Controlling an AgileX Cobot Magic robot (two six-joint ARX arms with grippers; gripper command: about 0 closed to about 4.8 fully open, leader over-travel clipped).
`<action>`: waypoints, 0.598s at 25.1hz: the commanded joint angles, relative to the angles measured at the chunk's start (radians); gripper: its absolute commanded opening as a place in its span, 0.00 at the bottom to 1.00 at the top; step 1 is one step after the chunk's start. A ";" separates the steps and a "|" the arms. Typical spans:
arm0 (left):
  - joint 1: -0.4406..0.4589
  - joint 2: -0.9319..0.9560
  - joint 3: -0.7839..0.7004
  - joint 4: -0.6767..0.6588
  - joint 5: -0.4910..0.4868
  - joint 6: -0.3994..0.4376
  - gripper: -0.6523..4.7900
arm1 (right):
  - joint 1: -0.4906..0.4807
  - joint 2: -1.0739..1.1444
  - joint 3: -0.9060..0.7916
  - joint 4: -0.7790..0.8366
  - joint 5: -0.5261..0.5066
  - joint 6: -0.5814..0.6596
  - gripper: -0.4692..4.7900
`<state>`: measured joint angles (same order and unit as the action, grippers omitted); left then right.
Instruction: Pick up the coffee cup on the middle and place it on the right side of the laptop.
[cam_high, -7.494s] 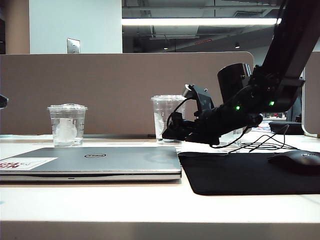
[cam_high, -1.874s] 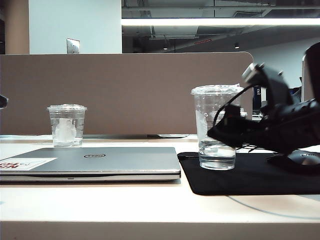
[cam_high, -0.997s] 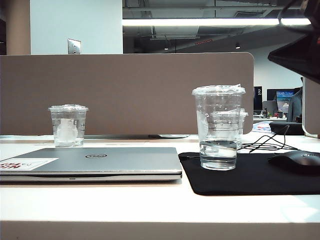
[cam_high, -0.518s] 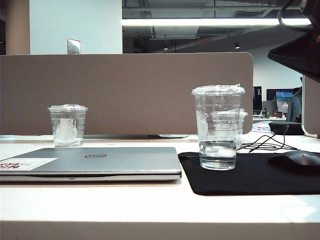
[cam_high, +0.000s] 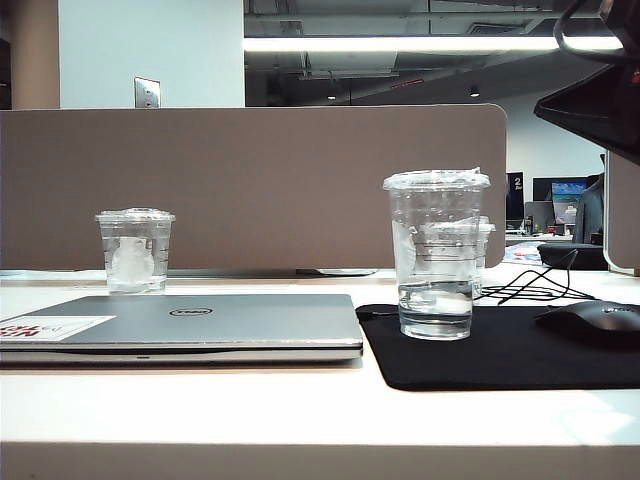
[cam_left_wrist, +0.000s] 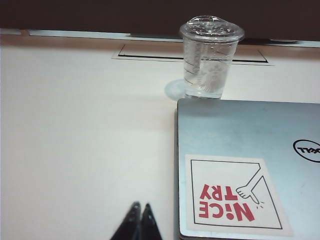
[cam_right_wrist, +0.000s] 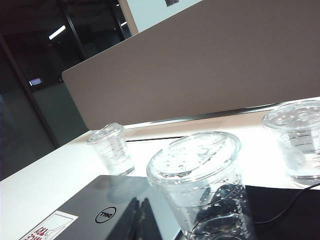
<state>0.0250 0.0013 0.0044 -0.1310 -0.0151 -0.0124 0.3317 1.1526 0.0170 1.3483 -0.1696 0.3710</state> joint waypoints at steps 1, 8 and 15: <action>0.000 0.000 0.003 0.013 0.000 0.004 0.11 | 0.000 -0.003 0.002 0.031 -0.010 0.002 0.08; 0.000 0.000 0.003 0.013 0.000 0.004 0.11 | -0.002 -0.003 0.002 0.031 0.118 -0.013 0.08; 0.000 0.000 0.003 0.013 0.000 0.004 0.11 | -0.005 -0.003 0.002 0.000 0.224 -0.089 0.08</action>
<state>0.0250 0.0013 0.0044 -0.1310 -0.0151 -0.0124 0.3283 1.1526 0.0170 1.3453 -0.0025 0.3168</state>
